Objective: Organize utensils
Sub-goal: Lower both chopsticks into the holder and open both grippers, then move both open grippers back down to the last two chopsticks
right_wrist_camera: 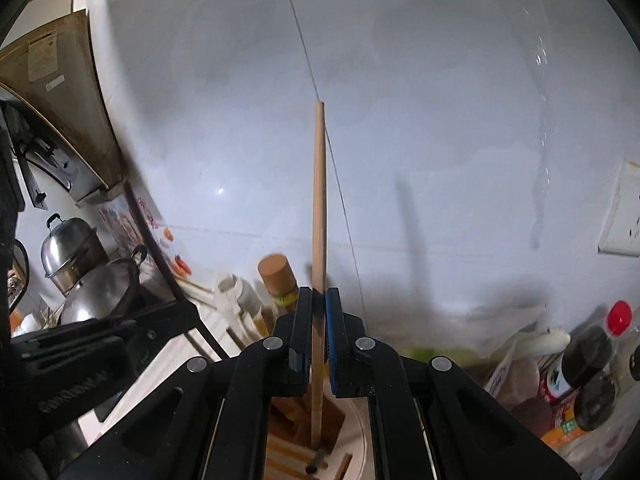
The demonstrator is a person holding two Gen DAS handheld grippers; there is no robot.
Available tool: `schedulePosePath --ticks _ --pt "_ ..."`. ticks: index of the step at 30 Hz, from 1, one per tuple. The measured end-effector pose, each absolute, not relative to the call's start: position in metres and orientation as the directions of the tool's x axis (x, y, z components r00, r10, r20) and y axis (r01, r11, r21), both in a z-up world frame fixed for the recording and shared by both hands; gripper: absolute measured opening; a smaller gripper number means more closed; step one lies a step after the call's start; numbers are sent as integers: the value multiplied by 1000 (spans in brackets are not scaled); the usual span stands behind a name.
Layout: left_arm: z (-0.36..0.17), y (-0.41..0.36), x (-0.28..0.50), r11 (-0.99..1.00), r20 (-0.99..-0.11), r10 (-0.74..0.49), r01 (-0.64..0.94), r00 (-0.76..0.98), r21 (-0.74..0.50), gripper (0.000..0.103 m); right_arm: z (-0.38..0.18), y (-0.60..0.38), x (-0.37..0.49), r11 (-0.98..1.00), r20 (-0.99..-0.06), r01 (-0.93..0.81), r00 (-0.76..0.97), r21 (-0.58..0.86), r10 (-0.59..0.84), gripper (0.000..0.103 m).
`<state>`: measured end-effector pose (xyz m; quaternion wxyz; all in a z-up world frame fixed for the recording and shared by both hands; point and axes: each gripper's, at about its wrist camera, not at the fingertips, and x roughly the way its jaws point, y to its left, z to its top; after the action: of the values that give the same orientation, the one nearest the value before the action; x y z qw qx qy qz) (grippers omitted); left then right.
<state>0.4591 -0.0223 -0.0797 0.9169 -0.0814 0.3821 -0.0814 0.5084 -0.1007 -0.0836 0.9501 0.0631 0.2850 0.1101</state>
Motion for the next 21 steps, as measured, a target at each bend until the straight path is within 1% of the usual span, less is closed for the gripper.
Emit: schedulePosePath --ticks 1,2,3,4,5,6,7,11,12,15,17,18,21 --pt "-77 -23 456 976 -694 -201 84 692 -199 8 -85 -102 507 965 -538 -178 804 192 255 8" --pt "-74 -22 454 979 -699 -189 79 689 -187 9 -86 -105 506 962 -557 -178 787 209 266 18" --pt "-71 -21 450 982 -704 -174 66 689 -177 15 -85 -110 503 958 -563 -176 779 228 277 36" --pt "-69 -20 448 985 -711 -154 50 686 -165 38 -83 -114 499 952 -561 -178 775 249 292 44" --pt "-65 -18 444 988 -715 -131 33 687 -150 56 -82 -117 496 947 -555 -180 775 266 303 53" --pt "-63 -16 442 990 -712 -119 23 692 -142 89 -80 -122 493 942 -548 -180 776 284 313 54" --pt "-59 -13 437 991 -702 -101 6 705 -136 95 -76 -126 488 940 -546 -171 777 294 312 54" --pt "-52 -2 418 990 -693 -60 -44 718 -131 96 -65 -139 471 935 -547 -147 777 322 310 61" --pt "-52 -1 413 992 -692 -38 -56 721 -113 103 -63 -142 465 937 -550 -137 778 322 303 68" --pt "-56 -1 399 994 -691 42 -100 722 -44 103 -59 -155 449 935 -560 -101 777 341 288 81" --pt "-62 -1 389 994 -696 46 -100 716 -37 103 -60 -167 437 936 -581 -59 770 347 264 86" --pt "-65 0 387 994 -701 44 -101 712 -40 103 -63 -175 430 934 -588 -42 766 355 258 92" --pt "-81 -2 371 994 -725 36 -96 688 -42 103 -79 -195 411 936 -635 23 740 351 220 93"
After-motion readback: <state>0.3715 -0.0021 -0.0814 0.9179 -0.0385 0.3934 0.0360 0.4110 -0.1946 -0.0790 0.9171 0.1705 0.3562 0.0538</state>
